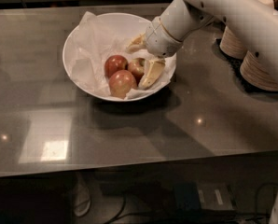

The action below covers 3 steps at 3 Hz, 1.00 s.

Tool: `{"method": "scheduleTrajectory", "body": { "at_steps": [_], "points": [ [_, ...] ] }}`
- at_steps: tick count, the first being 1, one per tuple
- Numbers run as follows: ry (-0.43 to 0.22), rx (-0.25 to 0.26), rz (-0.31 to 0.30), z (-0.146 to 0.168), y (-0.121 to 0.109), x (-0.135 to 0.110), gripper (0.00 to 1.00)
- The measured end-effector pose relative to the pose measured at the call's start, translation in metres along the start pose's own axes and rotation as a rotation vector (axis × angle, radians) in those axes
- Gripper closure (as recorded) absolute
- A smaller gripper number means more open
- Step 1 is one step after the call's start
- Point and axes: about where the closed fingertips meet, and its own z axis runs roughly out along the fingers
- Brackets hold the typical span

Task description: Pick apple from white bowl

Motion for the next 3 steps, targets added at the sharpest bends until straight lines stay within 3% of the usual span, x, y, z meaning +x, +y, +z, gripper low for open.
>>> {"method": "scheduleTrajectory", "body": {
  "at_steps": [2,3],
  "points": [
    [-0.028,-0.022,0.015,0.0133,-0.0031,0.01,0.3],
    [-0.036,-0.026,0.022,0.0164,-0.0034,0.014,0.37]
  ]
}}
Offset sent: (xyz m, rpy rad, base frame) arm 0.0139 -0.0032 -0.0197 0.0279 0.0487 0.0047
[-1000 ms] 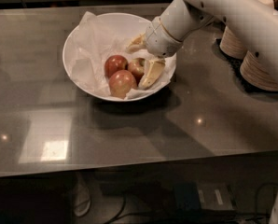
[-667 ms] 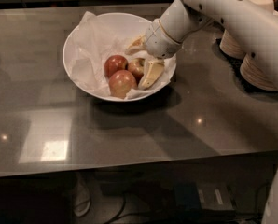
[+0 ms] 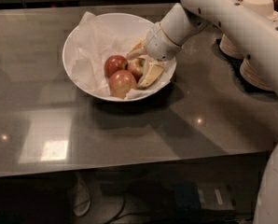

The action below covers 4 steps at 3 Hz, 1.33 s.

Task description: Pick apple from white bowl

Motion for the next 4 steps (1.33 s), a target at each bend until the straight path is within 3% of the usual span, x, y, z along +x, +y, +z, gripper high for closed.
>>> {"method": "scheduleTrajectory", "body": {
  "at_steps": [3,4],
  "points": [
    [-0.005,0.011,0.017,-0.002,0.001,0.0,0.99],
    [-0.084,0.084,0.022,-0.024,-0.001,-0.011,1.0]
  ]
}}
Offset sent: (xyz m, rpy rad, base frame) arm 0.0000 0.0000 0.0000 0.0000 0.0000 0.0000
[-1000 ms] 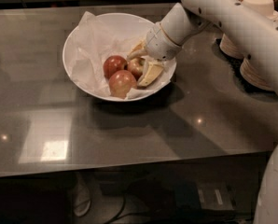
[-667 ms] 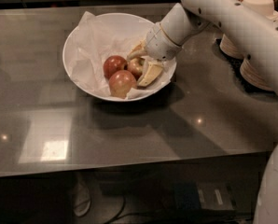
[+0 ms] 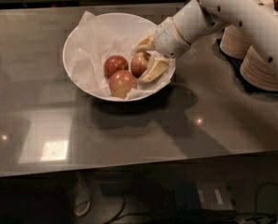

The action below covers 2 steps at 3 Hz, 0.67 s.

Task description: Pick apple from white bowl

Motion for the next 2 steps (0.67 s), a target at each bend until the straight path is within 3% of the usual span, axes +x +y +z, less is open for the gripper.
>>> {"method": "scheduleTrajectory", "body": {
  "at_steps": [2],
  "points": [
    [-0.276,0.178,-0.018,-0.072,-0.002,-0.038,1.0]
  ]
}}
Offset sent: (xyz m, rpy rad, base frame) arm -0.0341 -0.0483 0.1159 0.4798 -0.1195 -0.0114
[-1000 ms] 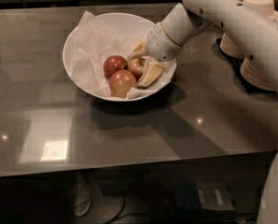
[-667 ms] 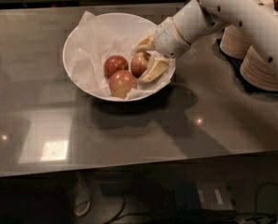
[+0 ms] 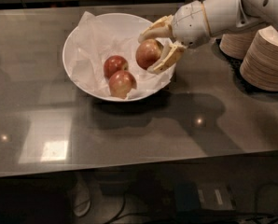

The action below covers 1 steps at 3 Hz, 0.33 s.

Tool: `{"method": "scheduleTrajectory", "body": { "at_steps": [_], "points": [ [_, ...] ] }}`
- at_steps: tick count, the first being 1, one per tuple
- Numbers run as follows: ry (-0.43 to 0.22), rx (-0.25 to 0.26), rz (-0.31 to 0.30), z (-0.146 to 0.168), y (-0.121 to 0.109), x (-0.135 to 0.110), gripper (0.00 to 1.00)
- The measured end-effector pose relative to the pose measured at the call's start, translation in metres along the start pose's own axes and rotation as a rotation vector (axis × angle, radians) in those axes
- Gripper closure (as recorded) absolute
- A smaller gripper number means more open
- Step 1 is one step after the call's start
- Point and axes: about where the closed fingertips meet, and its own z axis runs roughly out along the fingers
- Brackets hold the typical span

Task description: Pick apple from white bowl

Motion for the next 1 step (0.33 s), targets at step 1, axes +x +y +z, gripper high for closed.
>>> {"method": "scheduleTrajectory", "body": {
  "at_steps": [1],
  "points": [
    [0.0,0.0,0.0,0.0,0.0,0.0,1.0]
  ]
}}
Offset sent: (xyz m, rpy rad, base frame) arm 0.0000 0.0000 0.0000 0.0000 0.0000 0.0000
